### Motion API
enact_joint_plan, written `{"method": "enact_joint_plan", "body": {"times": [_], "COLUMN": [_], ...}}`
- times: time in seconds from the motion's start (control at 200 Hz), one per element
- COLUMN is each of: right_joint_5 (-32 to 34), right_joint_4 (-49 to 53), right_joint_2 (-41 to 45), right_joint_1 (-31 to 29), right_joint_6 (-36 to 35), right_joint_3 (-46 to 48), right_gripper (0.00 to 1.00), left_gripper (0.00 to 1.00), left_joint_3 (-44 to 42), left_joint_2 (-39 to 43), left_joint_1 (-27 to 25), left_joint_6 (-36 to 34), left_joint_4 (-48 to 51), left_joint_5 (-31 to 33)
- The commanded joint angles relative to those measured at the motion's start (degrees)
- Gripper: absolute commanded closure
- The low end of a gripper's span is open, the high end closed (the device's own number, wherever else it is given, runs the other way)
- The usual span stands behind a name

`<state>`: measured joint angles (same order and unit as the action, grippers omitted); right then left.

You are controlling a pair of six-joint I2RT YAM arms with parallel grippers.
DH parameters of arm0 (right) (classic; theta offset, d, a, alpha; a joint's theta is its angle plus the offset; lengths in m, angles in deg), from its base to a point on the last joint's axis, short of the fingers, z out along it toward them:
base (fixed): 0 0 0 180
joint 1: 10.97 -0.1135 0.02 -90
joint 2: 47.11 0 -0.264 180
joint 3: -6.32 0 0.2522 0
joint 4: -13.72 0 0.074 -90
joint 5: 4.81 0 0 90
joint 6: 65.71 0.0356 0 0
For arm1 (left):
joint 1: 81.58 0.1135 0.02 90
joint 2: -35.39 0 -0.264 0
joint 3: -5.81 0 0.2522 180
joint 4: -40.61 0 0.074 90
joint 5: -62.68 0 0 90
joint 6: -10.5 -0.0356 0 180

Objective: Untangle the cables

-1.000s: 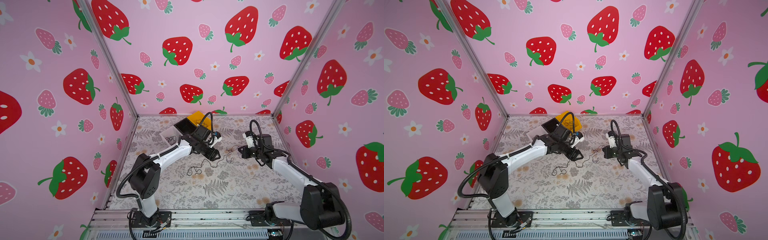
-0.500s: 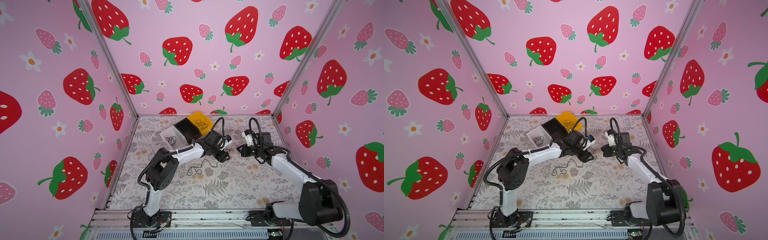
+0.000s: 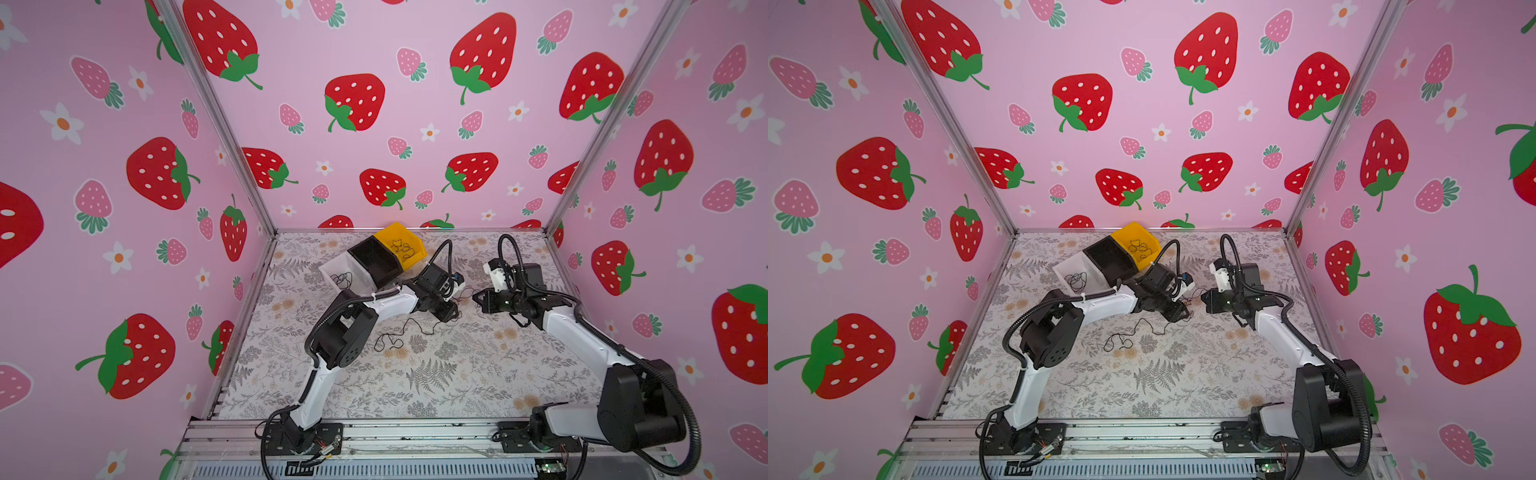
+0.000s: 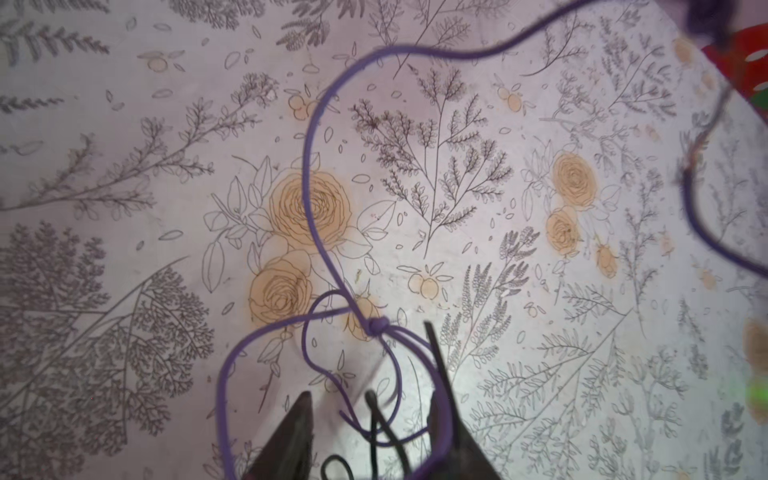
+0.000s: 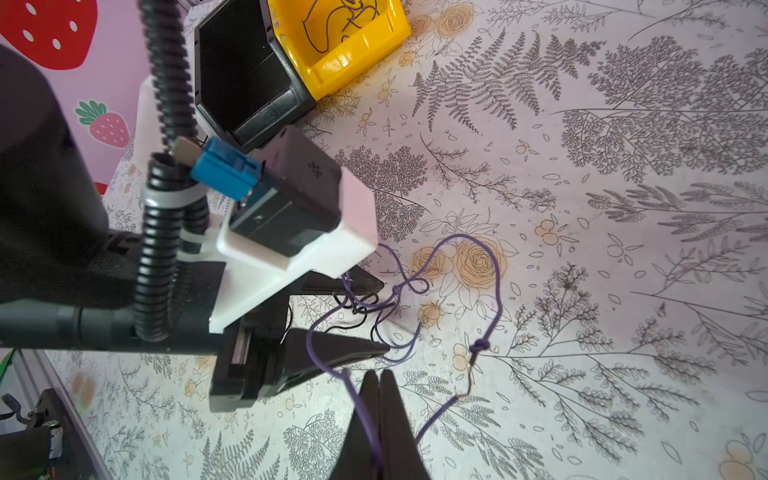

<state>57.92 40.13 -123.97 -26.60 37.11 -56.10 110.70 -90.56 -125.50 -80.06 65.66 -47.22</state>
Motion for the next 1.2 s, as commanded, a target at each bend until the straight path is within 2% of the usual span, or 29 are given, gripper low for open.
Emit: {"method": "enact_joint_plan", "body": {"times": [0.0,0.095,0.25,0.285,0.68,0.88,1.07,1.131,1.196], "right_joint_5": [0.46,1.72,2.86,2.83,4.97,7.55,9.22,9.78,11.07], "right_joint_4": [1.33,1.43,1.05,0.83,-1.51,-2.53,-3.14,-3.24,-2.84], "right_joint_2": [-0.52,-1.33,-2.24,-2.37,-4.73,-5.78,-8.12,-7.89,-6.91], "right_joint_1": [-0.27,0.36,3.01,3.76,12.02,14.12,14.83,14.80,14.80], "right_joint_6": [-0.14,0.10,1.17,1.48,1.14,1.38,0.89,0.72,0.39], "right_joint_3": [-1.70,-1.96,-1.74,-1.63,0.37,3.12,4.54,4.56,4.30], "right_gripper": [1.00,1.00,1.00,1.00,1.00,1.00,1.00,0.93,0.76], "left_gripper": [0.68,0.81,0.93,1.00,1.00,1.00,1.00,1.00,1.00], "left_joint_3": [2.13,0.85,-4.69,-6.03,-13.26,-18.06,-19.09,-18.44,-17.35], "left_joint_2": [0.18,1.61,7.18,8.43,19.60,25.37,28.21,28.30,27.97], "left_joint_1": [0.25,0.24,0.79,0.93,2.08,3.31,3.22,2.94,2.57], "left_joint_6": [-1.07,-2.52,-4.80,-5.33,-8.66,-7.83,-6.88,-6.66,-6.65], "left_joint_4": [0.13,0.72,1.02,1.02,8.86,8.73,9.00,9.21,9.82], "left_joint_5": [-1.28,-1.16,-0.75,-0.74,-3.88,-3.05,-5.62,-6.70,-7.72]}}
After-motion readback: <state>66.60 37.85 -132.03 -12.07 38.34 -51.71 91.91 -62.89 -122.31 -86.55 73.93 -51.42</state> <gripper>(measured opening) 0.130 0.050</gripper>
